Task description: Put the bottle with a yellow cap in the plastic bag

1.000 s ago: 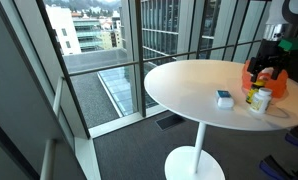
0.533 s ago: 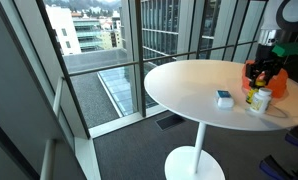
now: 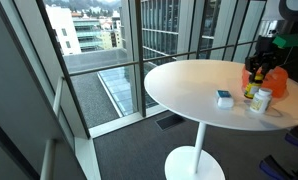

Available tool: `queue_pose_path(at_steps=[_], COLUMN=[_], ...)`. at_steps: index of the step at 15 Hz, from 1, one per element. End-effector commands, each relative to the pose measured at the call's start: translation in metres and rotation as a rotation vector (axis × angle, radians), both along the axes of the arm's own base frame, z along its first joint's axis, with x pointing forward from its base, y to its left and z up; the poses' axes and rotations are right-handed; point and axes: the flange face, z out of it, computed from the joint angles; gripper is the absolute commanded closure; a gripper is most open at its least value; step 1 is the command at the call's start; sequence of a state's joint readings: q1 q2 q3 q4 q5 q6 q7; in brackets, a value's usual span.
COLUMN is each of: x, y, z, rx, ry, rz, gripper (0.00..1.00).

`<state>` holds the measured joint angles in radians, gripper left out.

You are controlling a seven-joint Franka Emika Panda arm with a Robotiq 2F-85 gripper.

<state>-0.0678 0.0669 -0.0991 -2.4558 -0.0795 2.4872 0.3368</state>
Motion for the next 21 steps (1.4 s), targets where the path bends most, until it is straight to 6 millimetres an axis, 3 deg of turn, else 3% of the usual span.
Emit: queue_pose_path(at_steps=[1,8,12,16,21], x=[-0.001,-0.001,0.001,0.001,-0.001], y=[-0.005,-0.020,-0.040,-0.067,-0.097], z=[0.042,0.114,0.149,0.165,0.159], rx=[-0.022,0.005,0.008,-0.010,-0.008], ry=[-0.025,-0.105,-0.154,-0.187,-0.200], rz=[-0.019,-0.033,-0.079,-0.126,-0.175], gripper=[0.79,0.79,0.79,0.79,0.79])
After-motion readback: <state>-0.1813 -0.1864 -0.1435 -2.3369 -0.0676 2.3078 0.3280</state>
